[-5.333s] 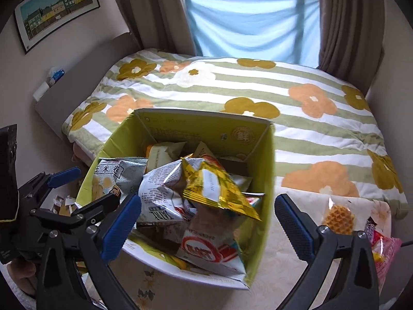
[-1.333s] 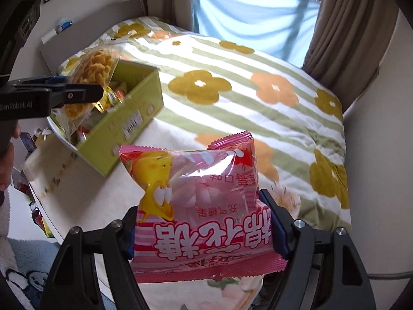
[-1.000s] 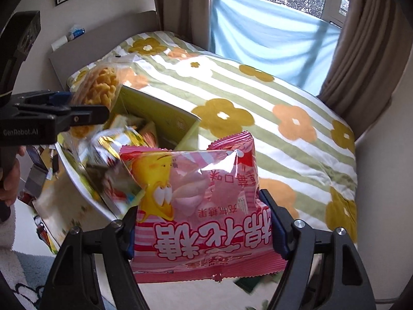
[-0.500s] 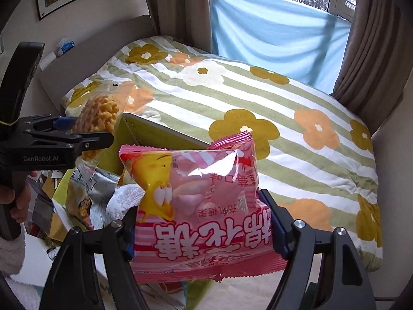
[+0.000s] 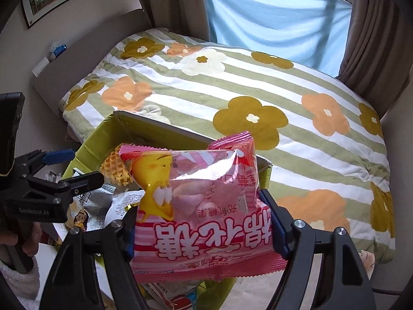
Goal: Organize snacks
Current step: 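Carry both snacks over the box and release them inside, then move both tools back toward the Snickers bar and dark green bar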
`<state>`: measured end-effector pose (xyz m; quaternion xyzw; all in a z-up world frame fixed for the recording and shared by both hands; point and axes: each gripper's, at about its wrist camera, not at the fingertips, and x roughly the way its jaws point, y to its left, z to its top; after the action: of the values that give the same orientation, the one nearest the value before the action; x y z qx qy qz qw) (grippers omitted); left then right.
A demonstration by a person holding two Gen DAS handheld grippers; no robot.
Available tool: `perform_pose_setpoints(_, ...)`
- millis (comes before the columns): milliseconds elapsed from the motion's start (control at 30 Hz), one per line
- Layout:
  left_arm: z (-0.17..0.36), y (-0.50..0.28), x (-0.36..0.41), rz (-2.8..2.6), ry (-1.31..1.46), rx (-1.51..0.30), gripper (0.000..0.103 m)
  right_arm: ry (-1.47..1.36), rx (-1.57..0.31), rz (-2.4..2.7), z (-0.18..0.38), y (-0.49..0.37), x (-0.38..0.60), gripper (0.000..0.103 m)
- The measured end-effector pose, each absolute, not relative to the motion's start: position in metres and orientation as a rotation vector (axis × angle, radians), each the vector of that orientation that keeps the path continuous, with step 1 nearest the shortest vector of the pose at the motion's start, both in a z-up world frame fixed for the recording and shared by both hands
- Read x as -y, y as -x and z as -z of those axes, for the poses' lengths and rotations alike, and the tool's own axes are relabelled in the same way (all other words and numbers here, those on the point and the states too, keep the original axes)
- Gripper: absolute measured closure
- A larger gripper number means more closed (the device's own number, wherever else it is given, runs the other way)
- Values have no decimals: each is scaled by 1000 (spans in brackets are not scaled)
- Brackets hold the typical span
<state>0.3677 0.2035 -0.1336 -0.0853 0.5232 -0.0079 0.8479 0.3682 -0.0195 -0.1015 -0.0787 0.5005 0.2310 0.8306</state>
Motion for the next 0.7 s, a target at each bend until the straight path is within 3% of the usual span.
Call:
perform_pose_setpoints(100,129,-361,-202,14,182,-1090,1,168,-1071,-480,103,-371,14,28)
perform_pose_setpoints(200,127,-354,-200,10,169,-1086,1,122,-1095,-487,108,-374,14,17)
perform_pose_setpoints(367,127,-338,-196,-4,140,-1078,1,67,-1068,-496,107,-363,15,14)
perform_pose_setpoints(400,127,-335,-196,-3,140,-1076,1,68,-1065,-498,106,-360,15,3)
perform_pose_setpoints(433,126,-332,-195,-2,142,-1074,1,70,-1059,-501,105,-357,15,0)
perform_pose_setpoints(700,113,-309,-194,11,154,-1040,1,88,-989,-510,88,-328,14,0)
